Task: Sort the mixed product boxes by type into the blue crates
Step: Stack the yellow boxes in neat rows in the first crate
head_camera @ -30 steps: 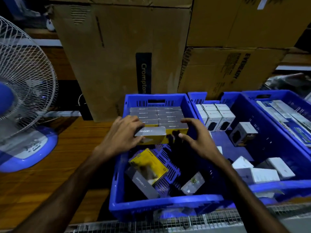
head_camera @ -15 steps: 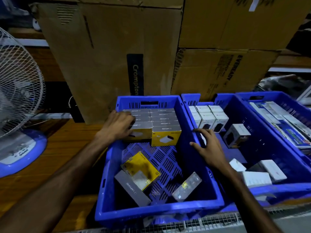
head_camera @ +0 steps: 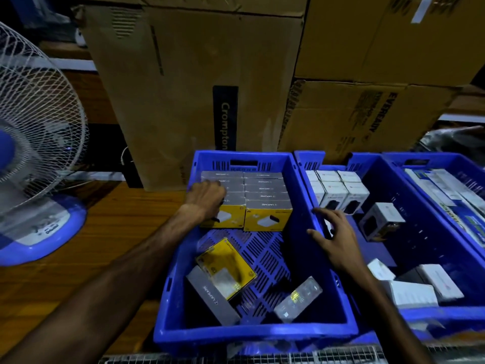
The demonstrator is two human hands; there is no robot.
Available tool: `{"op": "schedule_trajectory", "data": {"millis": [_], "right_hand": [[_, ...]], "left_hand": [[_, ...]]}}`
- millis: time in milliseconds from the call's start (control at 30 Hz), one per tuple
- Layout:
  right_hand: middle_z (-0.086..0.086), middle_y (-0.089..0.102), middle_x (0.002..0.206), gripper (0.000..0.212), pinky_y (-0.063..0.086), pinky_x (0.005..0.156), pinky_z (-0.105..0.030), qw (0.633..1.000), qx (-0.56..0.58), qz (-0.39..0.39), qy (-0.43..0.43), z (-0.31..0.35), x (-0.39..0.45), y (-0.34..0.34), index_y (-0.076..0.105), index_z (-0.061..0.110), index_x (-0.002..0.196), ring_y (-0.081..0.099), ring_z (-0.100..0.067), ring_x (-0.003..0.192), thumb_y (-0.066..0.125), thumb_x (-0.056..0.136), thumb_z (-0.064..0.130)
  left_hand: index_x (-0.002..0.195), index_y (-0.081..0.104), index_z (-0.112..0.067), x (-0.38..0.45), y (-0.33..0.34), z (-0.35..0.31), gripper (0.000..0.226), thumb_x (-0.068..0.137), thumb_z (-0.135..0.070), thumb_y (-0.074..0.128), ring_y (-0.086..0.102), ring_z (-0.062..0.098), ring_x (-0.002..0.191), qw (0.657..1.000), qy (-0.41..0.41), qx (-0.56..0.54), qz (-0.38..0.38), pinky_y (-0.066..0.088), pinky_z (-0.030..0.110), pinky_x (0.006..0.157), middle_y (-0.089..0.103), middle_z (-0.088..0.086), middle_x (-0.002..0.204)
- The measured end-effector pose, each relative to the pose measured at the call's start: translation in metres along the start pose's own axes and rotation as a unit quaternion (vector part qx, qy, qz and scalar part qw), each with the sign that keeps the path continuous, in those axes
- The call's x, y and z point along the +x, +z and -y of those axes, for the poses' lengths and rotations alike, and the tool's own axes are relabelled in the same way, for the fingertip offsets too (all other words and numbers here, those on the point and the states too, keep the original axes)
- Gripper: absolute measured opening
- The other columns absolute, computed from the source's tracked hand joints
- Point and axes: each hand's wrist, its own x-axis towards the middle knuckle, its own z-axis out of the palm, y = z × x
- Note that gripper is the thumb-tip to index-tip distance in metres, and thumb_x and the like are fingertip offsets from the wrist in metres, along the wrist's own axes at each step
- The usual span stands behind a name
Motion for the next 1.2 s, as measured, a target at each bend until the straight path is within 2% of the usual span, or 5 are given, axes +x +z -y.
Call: {"op": "schedule_trajectory", "data": {"millis": [467,867,967,1067,1200], "right_hand": [[0.003,0.053,0.127,0.045,0.051,0.104,-0.047,1.0,0.016,0.0,-0.004,0.001,0.0,0.0,0.064,0.021,0.132,0.055,-0.015,0.12,0.078,0.09,0.016],[0.001,0.053,0.129,0.05,0.05,0.099,-0.038,1.0,0.007,0.01,-0.006,0.007,-0.007,-0.005,0.059,0.02,0.139,0.052,-0.014,0.119,0.076,0.091,0.016],[0.001,0.053,0.129,0.05,0.051,0.098,-0.039,1.0,0.007,0.009,-0.009,0.007,-0.007,-0.004,0.06,0.02,0.138,0.053,-0.014,0.118,0.076,0.091,0.016],[-0.001,0.056,0.132,0.05,0.051,0.099,-0.041,1.0,0.007,0.006,-0.01,0.005,-0.007,-0.004,0.061,0.02,0.137,0.055,-0.016,0.119,0.077,0.09,0.016],[0.0,0.055,0.132,0.05,0.051,0.105,-0.045,1.0,0.019,0.007,-0.004,0.004,-0.007,-0.003,0.06,0.02,0.138,0.053,-0.012,0.12,0.077,0.09,0.015]], "left_hand": [[0.104,0.067,-0.008,-0.003,0.012,-0.018,0.009,0.095,-0.008,0.068,0.07,0.03,0.097,1.0,-0.003,0.003,-0.005,0.062,0.045,0.082,0.071,0.012,0.107],[0.099,0.065,-0.014,-0.047,0.023,-0.046,0.013,0.092,-0.023,0.068,0.069,0.031,0.094,0.992,-0.016,-0.118,-0.045,0.057,0.041,0.074,0.067,0.01,0.108],[0.12,0.06,-0.02,-0.052,0.037,-0.057,0.058,0.078,-0.055,0.077,0.06,0.033,0.116,0.979,-0.008,-0.172,0.112,0.054,0.044,0.091,0.058,0.01,0.131],[0.16,0.026,-0.028,-0.051,0.048,-0.057,0.125,0.06,-0.072,0.085,0.033,0.043,0.148,0.938,-0.026,-0.171,0.302,0.04,0.055,0.115,0.023,0.012,0.166],[0.163,-0.009,-0.039,-0.052,0.053,-0.075,0.151,0.051,-0.081,0.084,0.003,0.051,0.155,0.9,-0.067,-0.174,0.393,0.031,0.065,0.119,-0.028,0.013,0.168]]}}
